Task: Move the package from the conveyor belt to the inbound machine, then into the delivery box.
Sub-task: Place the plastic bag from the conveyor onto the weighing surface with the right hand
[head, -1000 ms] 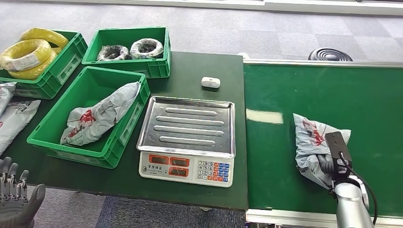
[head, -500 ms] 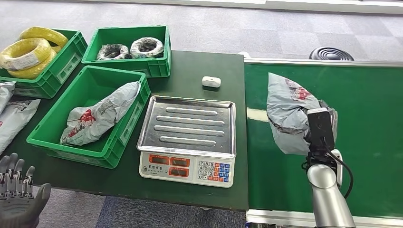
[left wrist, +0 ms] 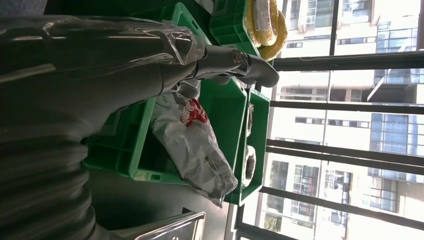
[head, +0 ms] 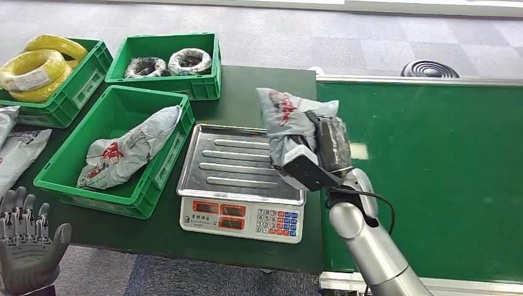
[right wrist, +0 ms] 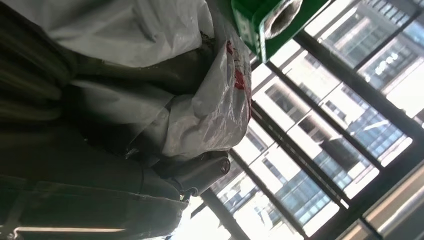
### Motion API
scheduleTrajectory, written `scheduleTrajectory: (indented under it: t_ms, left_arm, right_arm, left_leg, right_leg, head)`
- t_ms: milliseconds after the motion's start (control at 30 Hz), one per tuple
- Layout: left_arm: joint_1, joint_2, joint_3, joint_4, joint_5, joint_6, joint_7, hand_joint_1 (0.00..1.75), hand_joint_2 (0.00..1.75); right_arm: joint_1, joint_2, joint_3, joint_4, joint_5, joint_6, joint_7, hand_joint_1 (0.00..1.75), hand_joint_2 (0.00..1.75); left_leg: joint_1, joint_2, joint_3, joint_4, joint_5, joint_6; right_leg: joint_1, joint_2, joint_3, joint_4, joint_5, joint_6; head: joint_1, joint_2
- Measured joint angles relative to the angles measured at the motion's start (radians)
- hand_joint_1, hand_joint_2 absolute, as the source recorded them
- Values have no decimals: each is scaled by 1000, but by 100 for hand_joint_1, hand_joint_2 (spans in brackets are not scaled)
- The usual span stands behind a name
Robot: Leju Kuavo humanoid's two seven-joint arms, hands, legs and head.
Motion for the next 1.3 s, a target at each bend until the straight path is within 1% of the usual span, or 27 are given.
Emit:
scheduleTrajectory:
  t_ms: [67,133,267,400,433,533,567,700,767,967,1133,1233,1300]
  left_arm:
    - [-3,9,-10,3,2,14,-4,0,175]
    - [-4,16,-19,3,3,30,-6,0,175]
    - [-3,23,-38,2,-1,74,-6,0,175]
    - [-1,25,-58,-9,-7,116,-1,0,175]
    - [0,26,-61,-13,-8,121,0,0,175]
    - [3,29,-70,-22,-9,129,6,0,175]
    - [4,30,-72,-24,-8,133,8,0,175]
    - [6,43,-78,-35,11,151,23,0,175]
    - [6,52,-84,-42,20,159,35,0,175]
    - [3,74,-105,-46,31,187,49,0,175]
    - [1,83,-118,-46,24,192,48,0,175]
    - [-11,99,-135,-47,-39,193,46,0,175]
    - [-35,123,-165,-47,-121,189,59,0,175]
  right_arm:
    - [-21,26,39,4,9,62,16,175,175]
    - [-37,56,66,19,21,105,21,175,175]
    - [-76,144,105,84,43,145,14,175,175]
    - [-113,219,133,164,89,170,106,175,175]
    - [-118,233,137,182,96,172,121,147,175]
    - [-133,258,146,223,106,176,139,17,175]
    - [-139,264,147,234,113,181,155,0,175]
    - [-165,283,149,295,166,196,276,0,175]
    - [-172,288,145,332,184,183,309,0,175]
    - [-178,287,95,390,200,124,317,0,175]
    - [-175,278,58,390,203,116,320,0,175]
    - [-158,266,25,356,204,111,327,0,175]
    - [-141,255,-5,316,195,112,326,0,175]
  left_leg:
    - [0,0,-1,0,0,0]
    - [0,0,-1,0,0,0]
    - [0,0,-1,0,0,0]
    - [0,0,-1,0,0,0]
    - [0,0,-1,0,0,0]
    - [0,0,-1,0,0,0]
    - [0,0,-1,0,0,0]
    - [0,0,-1,0,0,0]
    - [0,0,-1,0,0,0]
    - [0,0,0,0,0,0]
    - [0,0,0,0,0,0]
    - [0,-1,0,1,0,0]
    - [0,-1,0,1,0,0]
  right_leg:
    - [0,0,0,0,0,0]
    - [0,0,0,0,0,0]
    - [0,0,-1,0,0,0]
    - [0,-1,-1,0,0,0]
    - [0,0,-1,0,0,0]
    - [0,0,-1,0,0,0]
    - [0,0,-1,0,0,0]
    - [0,0,-1,0,0,0]
    - [0,0,-1,0,0,0]
    - [0,0,-1,0,0,0]
    - [0,0,-1,0,0,0]
    - [0,-1,-1,0,0,0]
    - [0,-1,-1,-1,0,0]
  head:
    - [0,0]
    - [0,0]
    - [0,0]
    - [0,0]
    - [0,0]
    - [0,0]
    - [0,0]
    - [1,0]
    - [0,0]
    - [1,0]
    - [0,0]
    - [1,0]
    - [1,0]
